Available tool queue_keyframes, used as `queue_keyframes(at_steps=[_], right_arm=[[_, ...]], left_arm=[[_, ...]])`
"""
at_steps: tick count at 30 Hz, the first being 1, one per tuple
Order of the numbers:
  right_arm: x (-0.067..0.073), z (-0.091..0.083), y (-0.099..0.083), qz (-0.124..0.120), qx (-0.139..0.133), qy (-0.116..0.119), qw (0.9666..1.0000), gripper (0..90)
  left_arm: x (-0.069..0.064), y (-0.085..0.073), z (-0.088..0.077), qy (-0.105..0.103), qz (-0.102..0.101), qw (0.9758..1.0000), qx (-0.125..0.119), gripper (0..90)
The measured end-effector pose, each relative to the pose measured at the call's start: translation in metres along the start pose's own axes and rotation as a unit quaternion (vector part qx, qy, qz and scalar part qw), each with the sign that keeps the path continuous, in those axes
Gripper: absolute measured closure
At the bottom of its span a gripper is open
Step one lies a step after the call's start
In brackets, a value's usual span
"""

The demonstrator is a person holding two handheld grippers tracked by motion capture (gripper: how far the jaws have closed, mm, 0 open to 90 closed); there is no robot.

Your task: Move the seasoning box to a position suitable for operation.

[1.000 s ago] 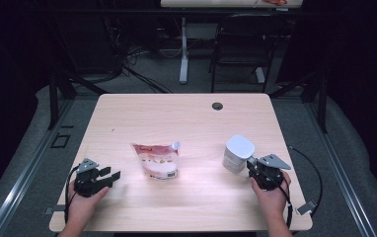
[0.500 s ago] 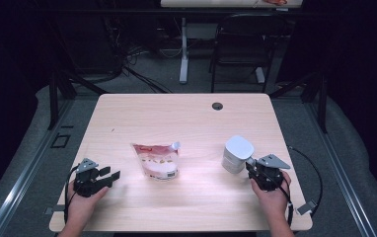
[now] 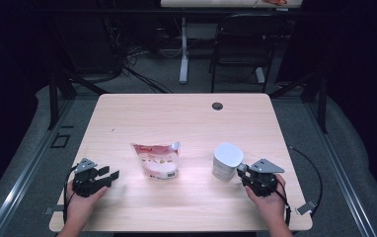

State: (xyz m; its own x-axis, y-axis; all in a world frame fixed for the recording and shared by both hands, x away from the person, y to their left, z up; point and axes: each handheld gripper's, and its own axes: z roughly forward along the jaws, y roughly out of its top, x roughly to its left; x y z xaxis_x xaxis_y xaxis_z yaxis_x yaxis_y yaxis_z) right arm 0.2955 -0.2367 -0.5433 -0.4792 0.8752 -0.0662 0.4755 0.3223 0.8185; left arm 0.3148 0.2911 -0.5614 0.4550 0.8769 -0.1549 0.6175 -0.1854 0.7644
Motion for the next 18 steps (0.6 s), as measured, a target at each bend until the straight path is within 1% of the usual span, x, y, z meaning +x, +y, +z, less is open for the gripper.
queue_keyframes(at_steps=[1, 2, 6, 7, 8, 9, 11, 12, 14, 15, 18], right_arm=[[0.0, 0.0, 0.0, 0.0, 0.0, 0.0, 1.0, 68.8], [0.005, 0.0, 0.001, -0.007, -0.001, 0.01, 0.9999, 68.8], [0.012, 0.001, 0.002, -0.02, 0.002, 0.032, 0.9993, 68.8], [0.014, 0.001, 0.002, -0.024, 0.001, 0.037, 0.999, 68.8], [0.014, 0.001, 0.002, -0.024, 0.001, 0.037, 0.999, 68.8], [0.018, 0.0, 0.002, -0.031, 0.003, 0.044, 0.9985, 68.8], [0.02, -0.001, 0.002, -0.038, 0.005, 0.051, 0.998, 68.8], [0.022, -0.002, 0.001, -0.037, 0.002, 0.054, 0.9979, 68.7], [0.022, -0.004, 0.001, -0.046, 0.005, 0.057, 0.9973, 68.7], [0.023, -0.004, 0.001, -0.045, 0.004, 0.058, 0.9973, 68.7], [0.022, -0.004, 0.0, -0.044, 0.004, 0.052, 0.9977, 68.5]], left_arm=[[0.0, 0.0, 0.0, 0.0, 0.0, 1.0, 0.0, 49.6], [0.0, 0.0, 0.0, 0.0, 0.0, 1.0, 0.0, 49.7], [0.0, 0.0, 0.0, 0.0, -0.001, 1.0, 0.0, 49.6], [0.0, 0.0, 0.0, -0.001, -0.001, 1.0, 0.0, 49.6], [0.0, 0.0, 0.0, -0.001, -0.001, 1.0, 0.0, 49.6], [0.0, 0.0, 0.0, 0.0, -0.001, 1.0, 0.001, 49.6], [0.0, 0.0, -0.001, 0.0, -0.001, 1.0, 0.0, 49.6], [0.0, 0.0, -0.001, 0.0, -0.001, 1.0, 0.0, 49.7], [0.001, 0.0, -0.001, -0.001, -0.002, 1.0, -0.002, 49.6], [0.001, 0.0, -0.001, 0.0, -0.002, 1.0, -0.002, 49.6], [0.001, -0.001, -0.001, 0.0, -0.002, 1.0, -0.001, 49.6]])
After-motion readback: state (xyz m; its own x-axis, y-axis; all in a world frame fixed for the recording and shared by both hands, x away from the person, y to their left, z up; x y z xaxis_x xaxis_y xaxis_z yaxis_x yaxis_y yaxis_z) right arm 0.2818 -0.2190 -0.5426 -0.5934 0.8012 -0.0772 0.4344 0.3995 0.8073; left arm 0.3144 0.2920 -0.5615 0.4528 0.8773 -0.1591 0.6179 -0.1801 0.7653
